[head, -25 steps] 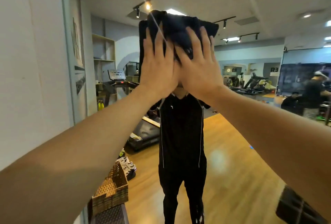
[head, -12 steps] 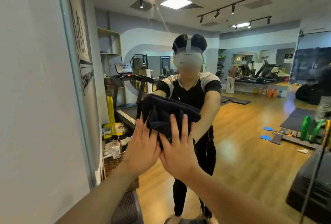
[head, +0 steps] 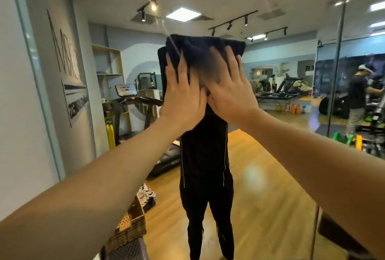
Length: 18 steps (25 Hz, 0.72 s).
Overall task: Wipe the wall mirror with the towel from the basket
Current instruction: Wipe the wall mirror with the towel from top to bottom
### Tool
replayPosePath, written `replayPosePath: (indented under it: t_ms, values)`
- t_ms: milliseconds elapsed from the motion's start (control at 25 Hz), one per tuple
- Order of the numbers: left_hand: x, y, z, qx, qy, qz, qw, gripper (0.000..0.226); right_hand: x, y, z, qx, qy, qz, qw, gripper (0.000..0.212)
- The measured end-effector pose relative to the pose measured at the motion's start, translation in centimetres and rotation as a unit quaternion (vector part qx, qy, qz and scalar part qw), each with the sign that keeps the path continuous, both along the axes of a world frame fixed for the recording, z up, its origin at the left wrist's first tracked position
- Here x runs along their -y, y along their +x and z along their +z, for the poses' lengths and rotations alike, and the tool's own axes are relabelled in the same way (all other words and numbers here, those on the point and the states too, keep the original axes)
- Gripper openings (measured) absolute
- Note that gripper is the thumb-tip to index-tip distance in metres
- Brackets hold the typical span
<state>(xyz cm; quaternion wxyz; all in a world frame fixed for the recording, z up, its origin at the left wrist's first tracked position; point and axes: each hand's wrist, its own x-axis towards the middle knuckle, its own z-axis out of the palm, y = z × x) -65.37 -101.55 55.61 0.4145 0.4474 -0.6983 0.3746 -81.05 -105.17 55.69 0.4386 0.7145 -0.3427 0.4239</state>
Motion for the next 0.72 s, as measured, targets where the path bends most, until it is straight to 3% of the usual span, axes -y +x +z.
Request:
replayPosePath:
  t_ms: [120,320,560,720]
  values:
    - [0.9,-8.1,-2.6,0.033,-0.02,-0.008,0.999,0.069,-0.1,-8.5,-3.1,0.021,0.01,-0.026,0.999,0.053]
    - [2.0,-17.0,-11.3,0.059,0.031,-0.078,0.995,0.076,-0.7,-18.0,-12.8,0.046,0.06,-0.047,0.996,0.054]
    - [2.2,-24.1,-21.0,0.041,0.071,-0.087,0.993,0.073,-1.3,-24.2,-22.0,0.04,0.108,-0.054,0.992,0.051]
    - [2.1,-26.7,-22.9,0.014,0.078,-0.09,0.993,0.07,-1.8,-26.8,-23.2,-0.007,0.117,-0.073,0.99,0.05]
